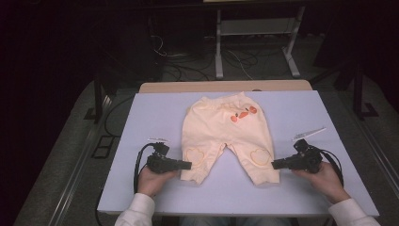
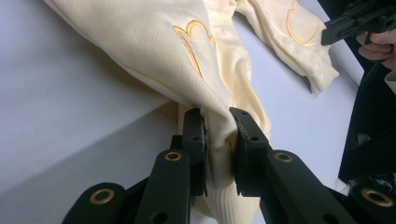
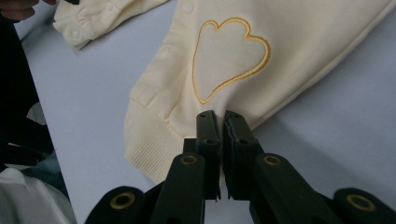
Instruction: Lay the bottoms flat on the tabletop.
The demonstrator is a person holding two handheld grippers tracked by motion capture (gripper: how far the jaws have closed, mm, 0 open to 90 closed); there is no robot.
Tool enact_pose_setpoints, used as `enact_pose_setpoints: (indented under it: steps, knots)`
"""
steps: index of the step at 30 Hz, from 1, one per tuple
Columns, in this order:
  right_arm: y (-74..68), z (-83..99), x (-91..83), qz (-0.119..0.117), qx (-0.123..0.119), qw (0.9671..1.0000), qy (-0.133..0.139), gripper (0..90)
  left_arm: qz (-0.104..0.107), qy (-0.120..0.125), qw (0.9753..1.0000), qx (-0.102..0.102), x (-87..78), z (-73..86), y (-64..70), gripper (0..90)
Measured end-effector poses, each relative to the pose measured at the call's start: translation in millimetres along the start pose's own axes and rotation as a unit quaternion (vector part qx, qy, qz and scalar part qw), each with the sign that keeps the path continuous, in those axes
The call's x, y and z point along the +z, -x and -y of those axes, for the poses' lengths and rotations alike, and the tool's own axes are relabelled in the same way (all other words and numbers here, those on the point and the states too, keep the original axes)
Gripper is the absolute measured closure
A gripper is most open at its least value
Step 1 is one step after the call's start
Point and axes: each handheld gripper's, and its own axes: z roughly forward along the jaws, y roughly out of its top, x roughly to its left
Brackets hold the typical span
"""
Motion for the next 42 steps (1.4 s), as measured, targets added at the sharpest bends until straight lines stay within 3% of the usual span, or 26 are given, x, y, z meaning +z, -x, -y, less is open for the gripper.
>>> enact_pose_setpoints:
  steps: [2,4,7,9,12,14,15,16,20,24,26,28,30,31,34,35,37,39,42]
  knots:
    - [0.0,0.1,-1.4,-0.003,0.002,1.0,0.001,84.6,0.018,0.001,0.9996,-0.022,-0.3,0.7,-2.5,75.9]
    - [0.6,0.5,-2.4,-0.009,0.004,1.0,0.002,84.5,0.06,0.005,0.9963,-0.062,1.4,3.4,-7.4,76.1]
    - [0.7,1.7,-2.6,-0.008,0.003,1.0,-0.002,84.4,0.089,-0.003,0.9925,-0.083,5.2,6.0,-7.9,76.3]
    - [1.4,2.7,-2.4,-0.008,0.002,1.0,-0.004,84.2,0.095,-0.002,0.9918,-0.086,6.0,6.3,-6.4,76.2]
    - [1.3,2.6,-2.6,-0.006,0.0,1.0,-0.005,84.1,0.038,-0.022,0.998,-0.045,6.7,4.8,0.2,75.1]
    - [0.6,2.6,-2.4,-0.006,0.0,1.0,-0.007,84.0,0.017,-0.025,0.9993,-0.021,6.2,3.3,4.0,73.3]
    - [0.6,2.6,-2.3,-0.005,-0.001,1.0,-0.007,83.9,-0.009,-0.032,0.9995,-0.001,6.8,2.5,7.2,72.2]
    - [0.8,2.7,-2.1,-0.005,-0.002,1.0,-0.006,84.0,-0.033,-0.043,0.9983,0.022,8.4,1.6,10.2,70.8]
    - [0.4,2.8,-1.3,-0.004,-0.002,1.0,-0.007,83.8,-0.07,-0.038,0.9953,0.055,8.6,-0.5,16.2,53.0]
    - [0.2,2.7,-1.3,-0.003,-0.002,1.0,-0.007,83.8,-0.11,0.0,0.9889,0.1,-2.9,-5.0,27.6,40.9]
    - [0.1,2.6,-1.2,-0.003,-0.003,1.0,-0.007,83.8,-0.106,0.018,0.9869,0.12,-8.0,-6.7,35.1,40.4]
    - [0.1,2.5,-1.1,-0.003,-0.004,1.0,-0.007,83.8,-0.094,0.034,0.9822,0.159,-10.6,-7.6,47.6,40.4]
    - [0.1,2.4,-1.1,-0.003,-0.004,1.0,-0.007,83.8,-0.085,0.03,0.9783,0.187,-7.8,-7.7,58.0,40.4]
    - [0.1,2.4,-1.0,-0.003,-0.004,1.0,-0.007,83.8,-0.075,0.021,0.9778,0.194,-3.9,-7.3,61.2,40.5]
    - [-0.2,2.4,-0.9,-0.002,-0.005,1.0,-0.007,83.8,-0.065,-0.029,0.9784,0.194,13.2,-6.1,63.6,42.3]
    - [-0.2,2.4,-1.0,-0.002,-0.005,1.0,-0.007,83.8,-0.065,-0.056,0.9786,0.187,21.1,-6.1,61.8,42.5]
    - [-0.6,2.3,-1.4,-0.002,-0.006,1.0,-0.006,83.8,-0.057,-0.079,0.9812,0.167,29.6,-5.7,58.1,43.4]
    - [-0.7,2.2,-1.5,-0.002,-0.006,1.0,-0.006,83.8,-0.043,-0.085,0.9831,0.156,32.8,-5.7,56.8,46.2]
    - [-0.4,2.1,-1.2,-0.003,-0.007,1.0,-0.006,83.8,-0.005,-0.077,0.987,0.141,34.0,-6.2,54.8,50.5]
